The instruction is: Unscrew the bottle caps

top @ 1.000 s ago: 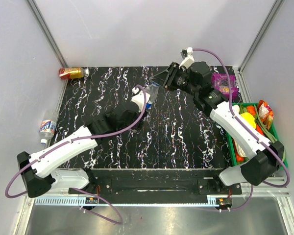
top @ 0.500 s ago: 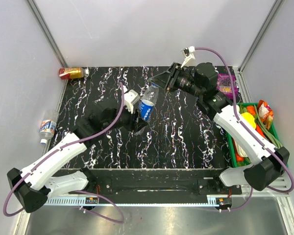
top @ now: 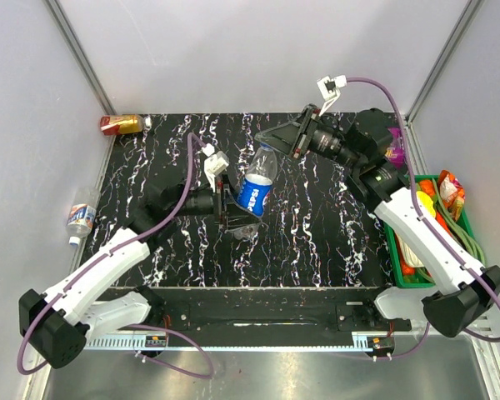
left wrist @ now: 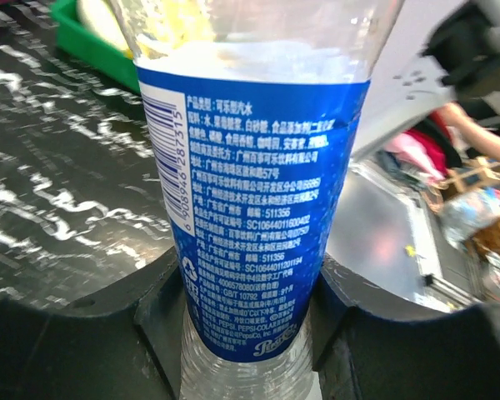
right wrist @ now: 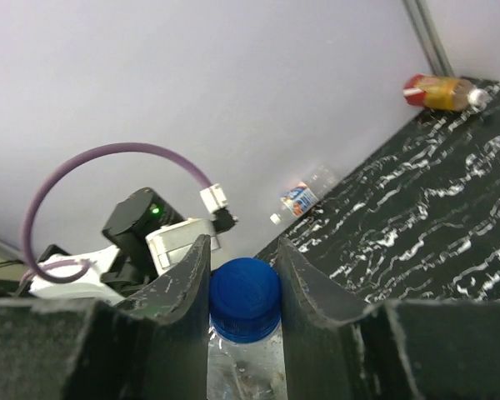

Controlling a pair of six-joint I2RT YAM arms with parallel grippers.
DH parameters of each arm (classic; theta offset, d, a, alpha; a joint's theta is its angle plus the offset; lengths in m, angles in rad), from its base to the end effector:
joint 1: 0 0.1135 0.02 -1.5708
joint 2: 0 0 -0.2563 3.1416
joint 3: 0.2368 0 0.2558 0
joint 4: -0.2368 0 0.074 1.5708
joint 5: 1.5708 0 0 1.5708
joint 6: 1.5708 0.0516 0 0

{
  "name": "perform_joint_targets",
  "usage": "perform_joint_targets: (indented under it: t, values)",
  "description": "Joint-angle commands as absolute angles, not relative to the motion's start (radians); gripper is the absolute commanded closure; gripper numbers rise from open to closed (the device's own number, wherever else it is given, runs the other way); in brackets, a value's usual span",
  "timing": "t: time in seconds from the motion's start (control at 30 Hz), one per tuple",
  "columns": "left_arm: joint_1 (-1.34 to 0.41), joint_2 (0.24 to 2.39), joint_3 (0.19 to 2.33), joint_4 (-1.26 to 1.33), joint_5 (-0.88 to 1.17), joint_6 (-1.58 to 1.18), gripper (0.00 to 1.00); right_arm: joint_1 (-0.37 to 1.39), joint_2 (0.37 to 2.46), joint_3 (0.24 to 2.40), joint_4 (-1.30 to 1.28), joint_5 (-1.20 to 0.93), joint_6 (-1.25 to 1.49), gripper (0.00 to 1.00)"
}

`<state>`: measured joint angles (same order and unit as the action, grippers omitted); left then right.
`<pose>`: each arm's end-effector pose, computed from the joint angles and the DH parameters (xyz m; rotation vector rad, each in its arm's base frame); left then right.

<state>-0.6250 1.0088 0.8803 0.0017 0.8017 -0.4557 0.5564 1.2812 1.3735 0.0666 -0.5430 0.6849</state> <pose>0.1784 -0.1744 0.3441 0.8087 1.7096 -1.4466 0.2454 0.1840 0.4605 -0.3963 1.5433 1.3763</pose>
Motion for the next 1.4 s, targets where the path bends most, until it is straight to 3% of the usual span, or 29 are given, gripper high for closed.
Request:
perform_joint_targets:
  t: [0.0, 0.27, 0.57, 0.7, 0.77, 0.83, 0.9, 1.37]
  values:
    - [-0.621, 0.989, 0.897, 0.454, 1.100, -0.653, 0.80, 0.561, 1.252, 1.361, 0.170, -0.670, 0.647, 1.00]
    - [-0.618, 1.031, 0.897, 0.821, 1.215, -0.931, 0.81, 0.561, 1.223, 1.353, 0.268, -0.804, 0.592, 1.00]
    - [-0.615, 1.049, 0.960, 0.662, 1.236, -0.846, 0.81, 0.561, 1.233, 1.370, 0.268, -0.798, 0.603, 1.00]
    - [-0.615, 1.035, 0.994, 0.471, 1.226, -0.712, 0.81, 0.561, 1.215, 1.356, 0.268, -0.746, 0.601, 0.66]
    - [-0.614, 1.026, 1.008, 0.373, 1.209, -0.640, 0.81, 0.561, 1.204, 1.355, 0.256, -0.709, 0.597, 0.36]
    - [-0.614, 1.019, 1.026, 0.258, 1.187, -0.568, 0.81, 0.560, 1.187, 1.353, 0.249, -0.671, 0.592, 0.15]
    - [-0.612, 1.017, 1.046, 0.160, 1.169, -0.497, 0.80, 0.558, 1.166, 1.347, 0.248, -0.626, 0.594, 0.00]
    - [-0.612, 1.022, 1.123, -0.207, 1.026, -0.247, 0.80, 0.554, 1.060, 1.324, 0.213, -0.417, 0.594, 0.00]
